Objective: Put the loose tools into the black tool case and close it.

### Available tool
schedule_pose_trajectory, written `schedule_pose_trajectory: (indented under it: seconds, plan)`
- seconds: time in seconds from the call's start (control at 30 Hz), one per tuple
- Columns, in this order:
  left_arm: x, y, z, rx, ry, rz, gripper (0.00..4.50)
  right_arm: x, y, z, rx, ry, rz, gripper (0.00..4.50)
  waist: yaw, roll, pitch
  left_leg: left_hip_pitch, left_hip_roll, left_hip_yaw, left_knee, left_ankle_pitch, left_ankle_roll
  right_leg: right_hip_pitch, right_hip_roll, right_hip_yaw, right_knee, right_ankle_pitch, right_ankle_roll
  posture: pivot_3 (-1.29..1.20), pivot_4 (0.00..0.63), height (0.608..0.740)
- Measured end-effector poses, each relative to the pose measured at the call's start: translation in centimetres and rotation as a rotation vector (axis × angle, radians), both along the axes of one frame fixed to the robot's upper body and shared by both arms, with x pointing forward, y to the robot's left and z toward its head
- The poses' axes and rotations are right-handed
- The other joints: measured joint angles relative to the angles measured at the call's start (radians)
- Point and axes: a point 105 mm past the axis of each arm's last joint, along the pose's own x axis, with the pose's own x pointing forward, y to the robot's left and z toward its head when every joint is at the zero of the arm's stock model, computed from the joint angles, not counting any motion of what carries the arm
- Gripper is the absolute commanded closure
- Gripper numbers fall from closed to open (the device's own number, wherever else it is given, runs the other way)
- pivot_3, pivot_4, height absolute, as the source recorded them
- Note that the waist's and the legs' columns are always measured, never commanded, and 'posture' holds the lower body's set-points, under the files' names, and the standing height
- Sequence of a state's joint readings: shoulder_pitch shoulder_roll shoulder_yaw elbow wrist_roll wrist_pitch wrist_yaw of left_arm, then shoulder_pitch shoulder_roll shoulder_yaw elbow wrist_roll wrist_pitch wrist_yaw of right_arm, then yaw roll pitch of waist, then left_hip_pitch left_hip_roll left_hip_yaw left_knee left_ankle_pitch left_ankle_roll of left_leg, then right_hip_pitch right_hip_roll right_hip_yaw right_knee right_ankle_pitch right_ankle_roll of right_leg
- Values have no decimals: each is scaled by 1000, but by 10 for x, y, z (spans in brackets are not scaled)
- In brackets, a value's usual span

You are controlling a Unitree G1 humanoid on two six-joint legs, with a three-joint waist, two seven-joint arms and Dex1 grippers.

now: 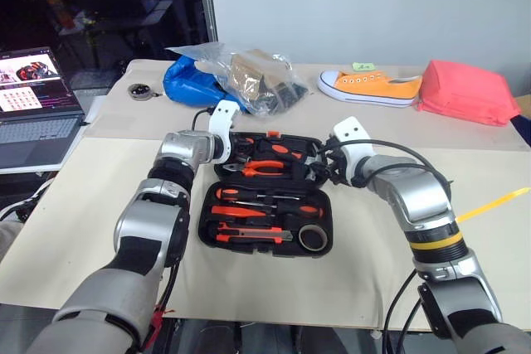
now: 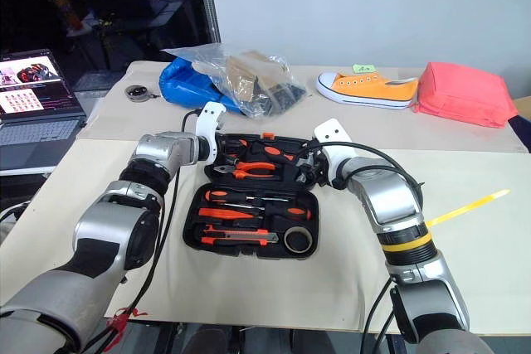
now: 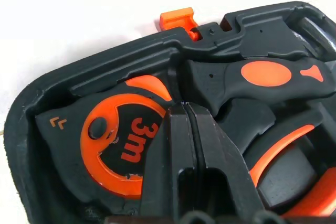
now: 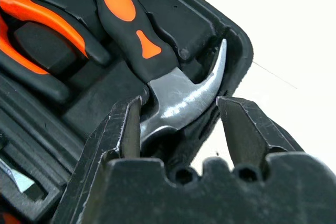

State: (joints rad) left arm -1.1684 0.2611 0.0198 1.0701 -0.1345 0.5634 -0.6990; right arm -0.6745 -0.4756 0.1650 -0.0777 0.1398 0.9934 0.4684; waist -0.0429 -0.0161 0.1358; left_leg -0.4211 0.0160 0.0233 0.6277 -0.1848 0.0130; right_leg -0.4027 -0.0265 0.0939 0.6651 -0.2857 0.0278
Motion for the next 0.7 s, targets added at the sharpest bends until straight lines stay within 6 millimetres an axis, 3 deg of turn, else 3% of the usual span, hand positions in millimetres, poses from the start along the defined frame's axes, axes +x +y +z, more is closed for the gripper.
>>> schedule_pose_trajectory:
  seconds: [0.1, 0.2, 0.33, 0.43, 0.7]
  plan:
    - [-3, 1, 9, -129, -13, -13, 4434, 0, 3, 0, 13, 3, -2, 1805, -3, 0, 0, -1, 1, -1, 0, 0, 0, -2, 1, 0, 0, 0, 0, 0, 150, 740]
    - [-5, 13, 31, -184, -87, 11, 4434, -1, 1, 1, 45, 14, -22, 1805, -4, 0, 0, -3, 1, -1, -1, 0, 0, -3, 1, 0, 6, 0, -1, 0, 150, 740]
    - [-14, 38, 47, -173, -150, 78, 3477, 1, -6, 6, 69, 35, -83, 1805, 0, 0, 0, -3, 2, -2, -2, 0, 0, -3, -2, 0, 7, 0, -1, 0, 150, 740]
    - [-22, 47, 33, -134, -96, 120, 2334, 4, -10, 11, 59, 81, -143, 1805, 4, 0, 0, -2, 1, -2, -1, 0, 0, -2, -3, -1, 8, 0, -1, 0, 150, 740]
    - [-23, 54, -3, -47, 32, 191, 2334, 7, -13, 4, 102, 241, -225, 1805, 6, 0, 0, -1, 0, -3, -1, 1, 1, -2, -3, -2, 4, 0, -1, 0, 150, 740]
